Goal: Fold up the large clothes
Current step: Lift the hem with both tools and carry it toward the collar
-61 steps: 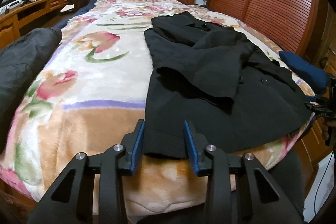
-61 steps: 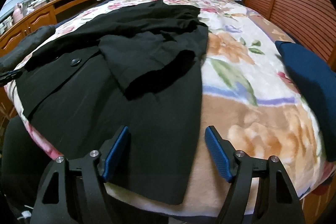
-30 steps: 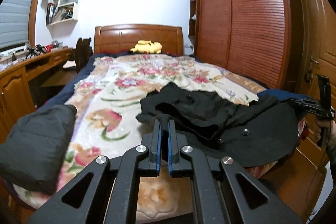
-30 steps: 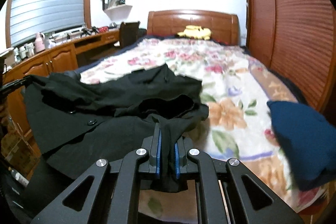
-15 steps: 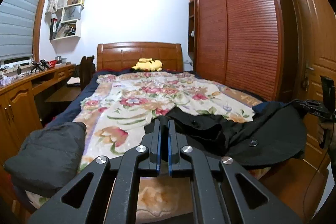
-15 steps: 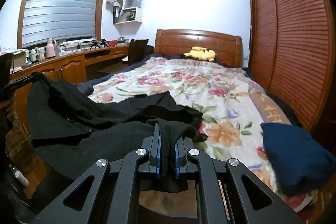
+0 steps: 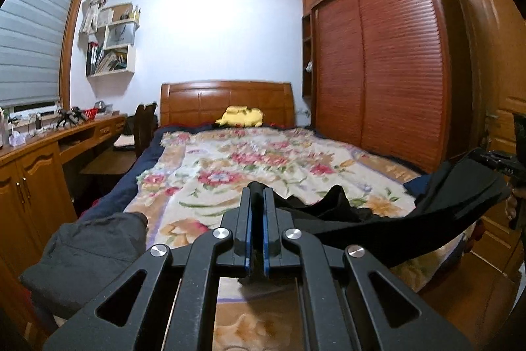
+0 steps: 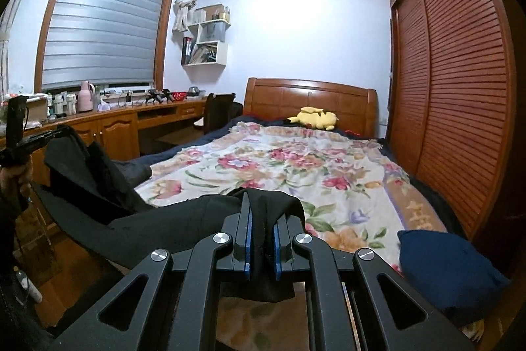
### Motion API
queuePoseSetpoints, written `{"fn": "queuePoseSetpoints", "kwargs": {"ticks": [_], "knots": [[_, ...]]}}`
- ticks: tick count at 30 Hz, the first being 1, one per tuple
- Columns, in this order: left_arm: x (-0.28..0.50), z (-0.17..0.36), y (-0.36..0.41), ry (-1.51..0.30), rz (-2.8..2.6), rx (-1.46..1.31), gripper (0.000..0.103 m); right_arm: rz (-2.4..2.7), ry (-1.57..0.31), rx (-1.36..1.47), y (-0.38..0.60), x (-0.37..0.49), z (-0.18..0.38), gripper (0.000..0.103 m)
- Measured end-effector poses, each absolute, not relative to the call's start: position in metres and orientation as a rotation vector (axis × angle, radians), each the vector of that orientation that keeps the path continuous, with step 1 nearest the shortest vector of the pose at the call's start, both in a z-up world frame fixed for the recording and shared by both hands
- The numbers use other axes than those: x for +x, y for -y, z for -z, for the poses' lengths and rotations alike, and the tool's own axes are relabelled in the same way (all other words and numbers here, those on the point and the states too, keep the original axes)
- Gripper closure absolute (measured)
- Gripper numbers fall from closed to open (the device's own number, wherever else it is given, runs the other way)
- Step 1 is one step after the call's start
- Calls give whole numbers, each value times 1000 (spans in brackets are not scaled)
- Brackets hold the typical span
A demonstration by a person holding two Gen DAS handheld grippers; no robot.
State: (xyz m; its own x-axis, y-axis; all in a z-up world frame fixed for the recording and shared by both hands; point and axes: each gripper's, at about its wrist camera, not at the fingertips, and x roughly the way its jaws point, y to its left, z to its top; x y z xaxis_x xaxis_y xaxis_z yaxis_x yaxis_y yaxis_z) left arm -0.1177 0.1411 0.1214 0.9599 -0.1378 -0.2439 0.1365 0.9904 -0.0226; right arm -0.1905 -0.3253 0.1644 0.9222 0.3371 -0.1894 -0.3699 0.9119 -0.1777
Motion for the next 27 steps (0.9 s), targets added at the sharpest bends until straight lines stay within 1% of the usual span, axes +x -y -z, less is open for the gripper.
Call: {"fn": "queuePoseSetpoints", "kwargs": {"ticks": [4, 10, 18, 20, 27], "knots": [[-66, -91, -143, -338, 108, -13, 98, -348, -215, -199, 316, -142, -149, 94], [7, -27, -147, -504, 62, -22, 98, -294, -348, -218, 297, -55, -97, 94], [68, 21, -139, -634, 32, 35, 98, -252, -529, -263, 273, 53, -47, 94], [82, 27, -139, -654, 26, 42, 98, -250, -556, -269, 267, 75, -41, 93], [139, 21, -139, -657, -22, 78, 98, -222, -556, -281, 248, 133, -57, 93]]}}
